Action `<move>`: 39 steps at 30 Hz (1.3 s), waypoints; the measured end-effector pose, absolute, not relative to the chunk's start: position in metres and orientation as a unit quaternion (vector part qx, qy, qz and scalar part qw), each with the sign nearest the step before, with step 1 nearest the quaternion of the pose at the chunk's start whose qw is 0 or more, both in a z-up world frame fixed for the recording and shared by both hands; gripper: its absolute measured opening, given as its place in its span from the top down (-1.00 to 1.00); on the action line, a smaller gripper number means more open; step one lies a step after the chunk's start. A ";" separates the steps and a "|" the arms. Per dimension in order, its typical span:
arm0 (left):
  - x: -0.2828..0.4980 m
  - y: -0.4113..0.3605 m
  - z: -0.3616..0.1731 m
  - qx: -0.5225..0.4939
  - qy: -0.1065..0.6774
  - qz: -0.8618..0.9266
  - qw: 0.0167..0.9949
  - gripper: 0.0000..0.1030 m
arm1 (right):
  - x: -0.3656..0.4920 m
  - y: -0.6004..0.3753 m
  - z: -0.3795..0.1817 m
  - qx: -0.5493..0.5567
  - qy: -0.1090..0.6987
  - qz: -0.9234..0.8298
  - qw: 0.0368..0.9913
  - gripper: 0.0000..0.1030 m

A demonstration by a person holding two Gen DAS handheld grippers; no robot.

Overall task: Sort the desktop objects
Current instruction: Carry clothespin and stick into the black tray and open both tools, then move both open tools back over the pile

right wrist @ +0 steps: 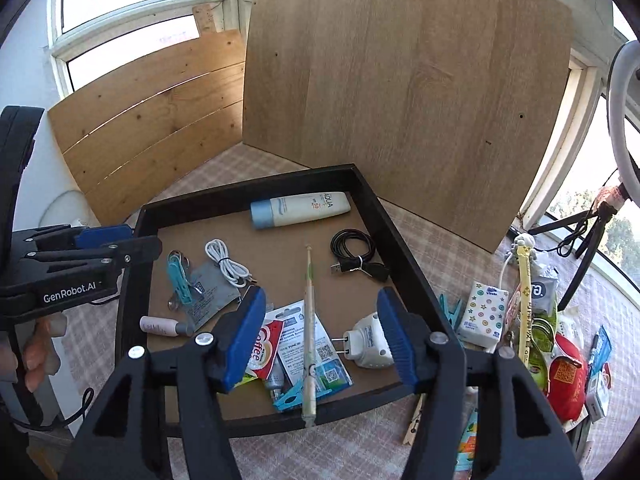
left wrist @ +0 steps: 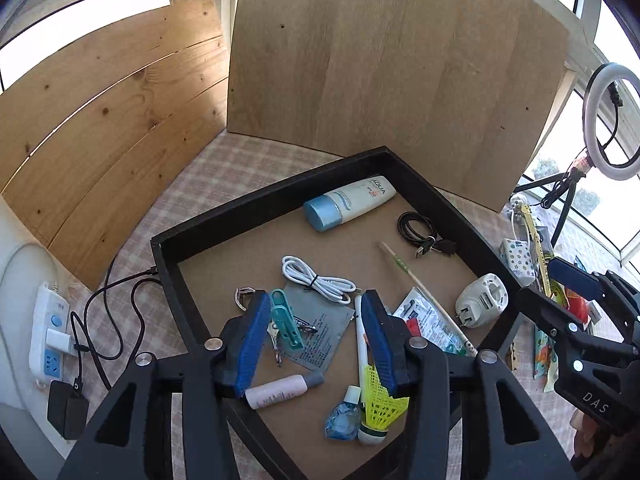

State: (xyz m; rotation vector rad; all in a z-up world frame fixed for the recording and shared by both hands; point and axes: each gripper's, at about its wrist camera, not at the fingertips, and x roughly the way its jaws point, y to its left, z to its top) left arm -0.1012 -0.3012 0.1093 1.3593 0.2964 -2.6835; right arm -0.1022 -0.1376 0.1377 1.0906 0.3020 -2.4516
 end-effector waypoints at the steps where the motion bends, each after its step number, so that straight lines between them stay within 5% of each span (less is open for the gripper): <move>1: -0.102 -0.302 0.108 0.449 0.099 -0.886 0.060 0.15 | -0.103 -0.138 0.138 0.395 0.109 -0.886 0.219 -0.11; 21: -0.087 -0.240 0.117 0.455 0.073 -0.887 0.020 0.15 | -0.075 -0.047 0.136 0.381 0.055 -0.903 0.191 -0.25; 39: -0.075 -0.043 0.090 0.487 0.000 -0.862 -0.139 0.19 | -0.003 0.210 0.093 0.461 -0.036 -0.886 0.021 -0.25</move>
